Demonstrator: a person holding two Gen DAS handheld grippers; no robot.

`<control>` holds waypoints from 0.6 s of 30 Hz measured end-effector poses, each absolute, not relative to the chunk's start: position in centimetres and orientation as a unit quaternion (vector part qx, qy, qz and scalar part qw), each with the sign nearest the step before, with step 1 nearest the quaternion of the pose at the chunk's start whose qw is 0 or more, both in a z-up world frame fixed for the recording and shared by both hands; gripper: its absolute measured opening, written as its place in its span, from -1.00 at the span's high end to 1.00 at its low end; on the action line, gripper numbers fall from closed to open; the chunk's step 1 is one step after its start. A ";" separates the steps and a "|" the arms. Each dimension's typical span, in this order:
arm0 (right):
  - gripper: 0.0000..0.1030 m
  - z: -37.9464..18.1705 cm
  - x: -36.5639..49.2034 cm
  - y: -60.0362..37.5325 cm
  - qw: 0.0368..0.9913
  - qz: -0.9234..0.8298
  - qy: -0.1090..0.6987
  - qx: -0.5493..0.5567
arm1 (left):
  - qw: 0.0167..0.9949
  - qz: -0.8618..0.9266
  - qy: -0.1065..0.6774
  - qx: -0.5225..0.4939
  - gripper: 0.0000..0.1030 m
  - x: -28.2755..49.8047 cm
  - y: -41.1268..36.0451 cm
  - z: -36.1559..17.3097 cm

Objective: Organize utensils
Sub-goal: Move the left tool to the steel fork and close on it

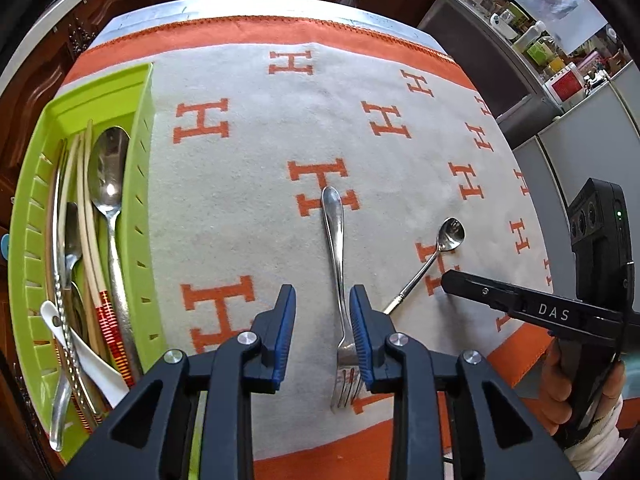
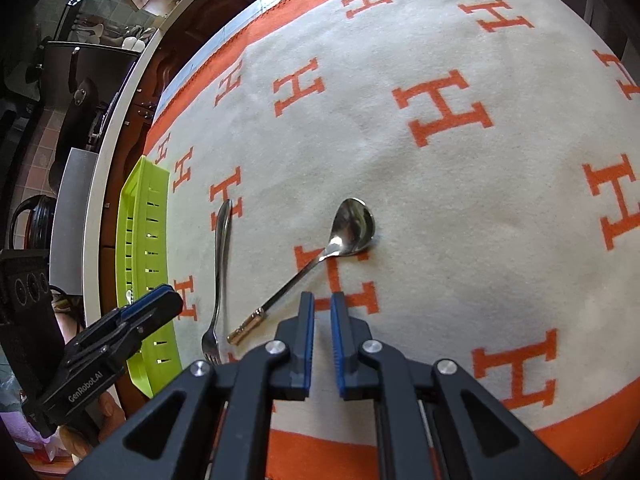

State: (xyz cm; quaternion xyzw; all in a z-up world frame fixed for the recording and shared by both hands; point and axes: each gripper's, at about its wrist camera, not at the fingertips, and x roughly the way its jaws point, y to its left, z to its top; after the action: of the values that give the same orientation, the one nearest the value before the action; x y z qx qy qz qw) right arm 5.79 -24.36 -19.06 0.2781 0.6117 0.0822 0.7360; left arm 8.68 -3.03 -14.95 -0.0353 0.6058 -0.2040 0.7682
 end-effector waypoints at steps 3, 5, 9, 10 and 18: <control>0.84 -19.3 5.6 -24.6 0.734 0.087 0.609 0.287 | 0.759 -0.205 0.616 -0.041 0.50 8.7 -3.3 -15.8; 0.84 -19.3 5.4 -24.7 0.735 0.090 0.607 0.289 | 0.754 -0.207 0.622 -0.047 0.50 8.6 -3.5 -16.4; 0.84 -19.4 5.2 -24.8 0.739 0.092 0.602 0.289 | 0.745 -0.211 0.631 -0.058 0.50 8.2 -4.0 -17.4; 0.84 -19.4 5.1 -24.9 0.740 0.093 0.601 0.288 | 0.746 -0.212 0.629 -0.055 0.48 8.1 -4.1 -17.4; 0.84 -19.3 4.7 -24.7 0.747 0.098 0.591 0.288 | 0.751 -0.216 0.622 -0.057 0.67 7.6 -5.1 -17.5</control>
State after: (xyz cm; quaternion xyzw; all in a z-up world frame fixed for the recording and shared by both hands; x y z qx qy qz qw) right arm 4.72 -24.68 -19.34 0.2876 0.5911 0.0977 0.7472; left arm 7.58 -5.13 -17.49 -0.0566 0.6218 -0.2161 0.7506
